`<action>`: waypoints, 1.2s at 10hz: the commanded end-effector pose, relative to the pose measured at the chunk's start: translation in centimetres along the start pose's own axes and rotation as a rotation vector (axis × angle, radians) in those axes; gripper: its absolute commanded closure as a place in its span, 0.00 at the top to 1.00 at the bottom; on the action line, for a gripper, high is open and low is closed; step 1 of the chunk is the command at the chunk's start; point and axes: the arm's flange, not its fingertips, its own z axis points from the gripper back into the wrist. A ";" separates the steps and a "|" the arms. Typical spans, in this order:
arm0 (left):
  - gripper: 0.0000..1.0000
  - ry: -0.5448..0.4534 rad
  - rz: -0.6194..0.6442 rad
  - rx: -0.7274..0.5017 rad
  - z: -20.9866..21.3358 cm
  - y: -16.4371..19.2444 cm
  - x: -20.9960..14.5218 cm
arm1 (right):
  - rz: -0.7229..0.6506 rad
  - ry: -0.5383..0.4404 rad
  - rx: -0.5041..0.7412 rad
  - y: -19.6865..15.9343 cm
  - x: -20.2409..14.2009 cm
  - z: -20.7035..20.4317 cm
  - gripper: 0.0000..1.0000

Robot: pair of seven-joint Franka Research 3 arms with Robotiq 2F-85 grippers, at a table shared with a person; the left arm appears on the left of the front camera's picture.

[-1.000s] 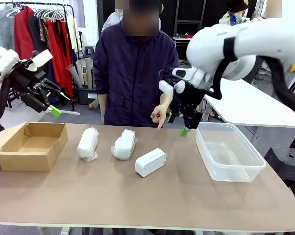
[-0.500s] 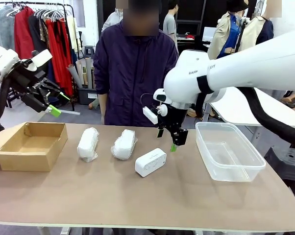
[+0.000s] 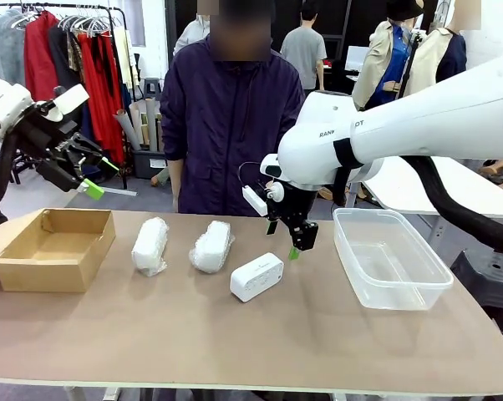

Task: Separate and place wrapped and unwrapped clocks.
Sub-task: Pick up the Digital clock indicated by the person.

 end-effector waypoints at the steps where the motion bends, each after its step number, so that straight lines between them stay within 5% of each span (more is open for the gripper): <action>1: 1.00 -0.015 -0.004 -0.002 0.1 -0.1 0.1 | -0.001 0.001 -0.009 -0.1 -0.1 0.1 1.00; 12: 1.00 -0.015 -0.004 -0.002 0.1 -0.1 0.1 | 0.134 0.018 0.004 -3.3 1.9 -9.5 1.00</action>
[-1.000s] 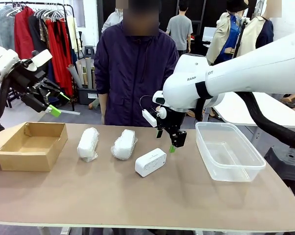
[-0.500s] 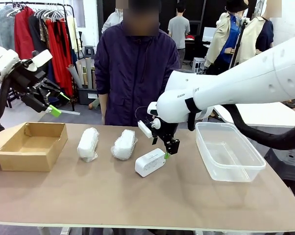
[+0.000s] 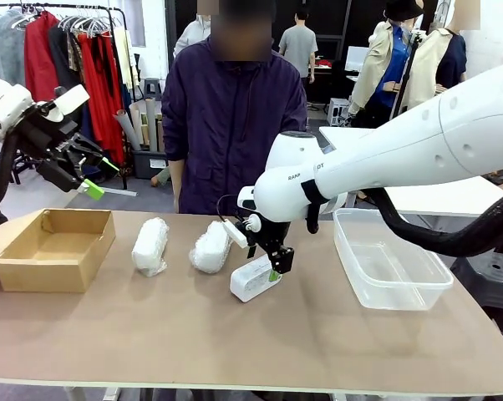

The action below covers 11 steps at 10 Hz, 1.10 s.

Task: Separate and place wrapped and unwrapped clocks.
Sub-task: Pick up the Digital clock indicated by the person.

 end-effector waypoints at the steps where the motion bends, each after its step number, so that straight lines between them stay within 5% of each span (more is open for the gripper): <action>1: 1.00 -0.016 -0.004 -0.001 0.1 -0.1 0.1 | 0.041 0.015 -0.009 -0.3 0.0 -0.7 1.00; 4: 1.00 -0.016 -0.004 -0.001 0.1 -0.1 0.1 | 0.079 0.040 0.002 -0.2 0.4 -1.6 0.97; 9: 1.00 -0.016 -0.004 -0.001 0.1 -0.1 0.1 | 0.090 0.035 0.033 -0.1 0.4 -1.2 0.00; 11: 1.00 -0.016 -0.004 -0.001 0.1 -0.1 0.1 | 0.088 0.026 0.037 0.1 0.5 -0.9 0.00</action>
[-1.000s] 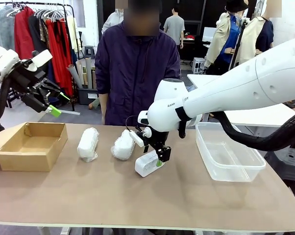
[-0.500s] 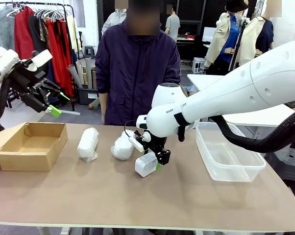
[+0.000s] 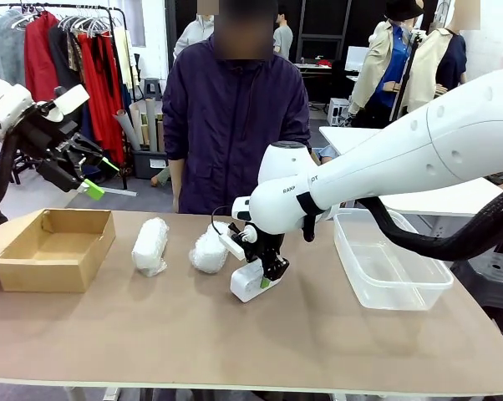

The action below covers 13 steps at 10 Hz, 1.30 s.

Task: Separate and place wrapped and unwrapped clocks.
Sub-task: Pick up the Digital clock indicated by the person.

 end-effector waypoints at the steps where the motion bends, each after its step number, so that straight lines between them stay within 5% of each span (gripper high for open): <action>1: 1.00 -0.016 -0.004 -0.001 0.1 -0.1 0.1 | 0.030 -0.010 0.014 0.0 -0.3 1.1 0.00; 6: 1.00 -0.016 -0.004 -0.001 0.1 -0.1 0.1 | -0.098 -0.124 -0.009 -0.7 0.9 8.5 0.00; 13: 1.00 -0.016 -0.004 -0.001 0.1 -0.1 0.1 | -0.399 -0.114 -0.085 -3.4 3.3 22.0 0.00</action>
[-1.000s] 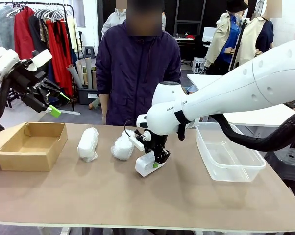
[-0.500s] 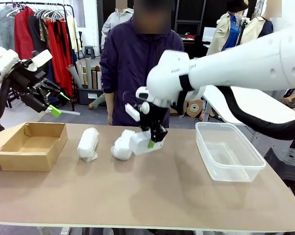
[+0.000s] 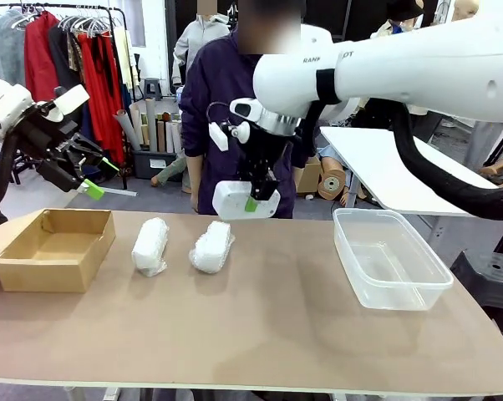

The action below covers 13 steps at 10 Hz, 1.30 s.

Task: Separate and place wrapped and unwrapped clocks.
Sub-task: Pick up the Digital clock indicated by the person.

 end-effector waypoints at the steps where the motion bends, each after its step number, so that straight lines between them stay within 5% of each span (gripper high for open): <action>1: 1.00 -0.016 -0.004 -0.001 0.1 -0.1 0.1 | -0.139 0.032 -0.021 -0.6 1.6 2.1 0.00; 5: 1.00 -0.016 -0.004 -0.001 0.1 -0.1 0.1 | -0.375 0.069 -0.017 -0.5 4.0 8.5 0.00; 9: 1.00 -0.016 -0.004 -0.001 0.1 -0.1 0.1 | -0.630 0.062 -0.143 0.6 4.0 14.2 0.00; 13: 1.00 -0.016 -0.004 -0.001 0.1 -0.1 0.1 | -0.714 0.050 -0.221 1.4 2.8 16.9 0.00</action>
